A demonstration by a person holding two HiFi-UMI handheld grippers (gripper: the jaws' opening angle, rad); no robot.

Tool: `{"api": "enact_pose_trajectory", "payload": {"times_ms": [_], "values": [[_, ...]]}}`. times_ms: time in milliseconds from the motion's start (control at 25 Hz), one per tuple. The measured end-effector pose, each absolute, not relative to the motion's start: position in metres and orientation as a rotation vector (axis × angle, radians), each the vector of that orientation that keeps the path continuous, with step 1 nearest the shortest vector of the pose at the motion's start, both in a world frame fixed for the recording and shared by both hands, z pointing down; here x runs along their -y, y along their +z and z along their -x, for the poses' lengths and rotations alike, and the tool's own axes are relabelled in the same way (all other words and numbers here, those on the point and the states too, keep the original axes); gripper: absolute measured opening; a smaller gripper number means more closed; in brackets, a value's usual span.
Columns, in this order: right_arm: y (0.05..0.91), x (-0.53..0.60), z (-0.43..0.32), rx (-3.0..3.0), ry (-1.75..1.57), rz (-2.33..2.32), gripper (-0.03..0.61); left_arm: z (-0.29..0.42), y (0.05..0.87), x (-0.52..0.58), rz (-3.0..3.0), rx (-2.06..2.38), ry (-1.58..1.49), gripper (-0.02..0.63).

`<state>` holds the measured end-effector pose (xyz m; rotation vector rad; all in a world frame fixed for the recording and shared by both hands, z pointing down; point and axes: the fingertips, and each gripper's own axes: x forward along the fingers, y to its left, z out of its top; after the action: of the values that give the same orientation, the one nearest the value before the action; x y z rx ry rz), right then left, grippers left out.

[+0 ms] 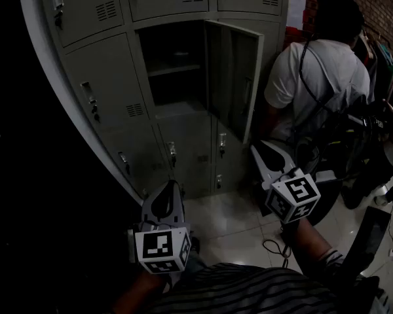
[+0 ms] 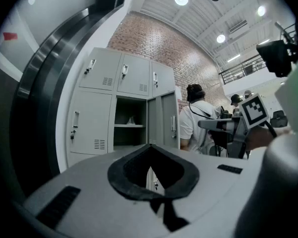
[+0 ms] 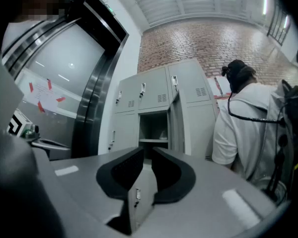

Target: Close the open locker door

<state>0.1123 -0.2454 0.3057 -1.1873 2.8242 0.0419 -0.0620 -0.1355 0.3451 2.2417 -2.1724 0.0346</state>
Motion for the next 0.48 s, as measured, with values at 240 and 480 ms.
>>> {"api": "enact_pose_trajectory", "payload": {"times_ms": [240, 480], "values": [[0.3, 0.349, -0.102, -2.718, 0.046, 1.408, 0.104, 0.103, 0.338, 0.209, -2.308, 2.112, 0.078, 0.003], [0.305, 0.415, -0.105, -2.676, 0.133, 1.591, 0.18, 0.135, 0.321, 0.269, -2.389, 2.06, 0.072, 0.003]]}}
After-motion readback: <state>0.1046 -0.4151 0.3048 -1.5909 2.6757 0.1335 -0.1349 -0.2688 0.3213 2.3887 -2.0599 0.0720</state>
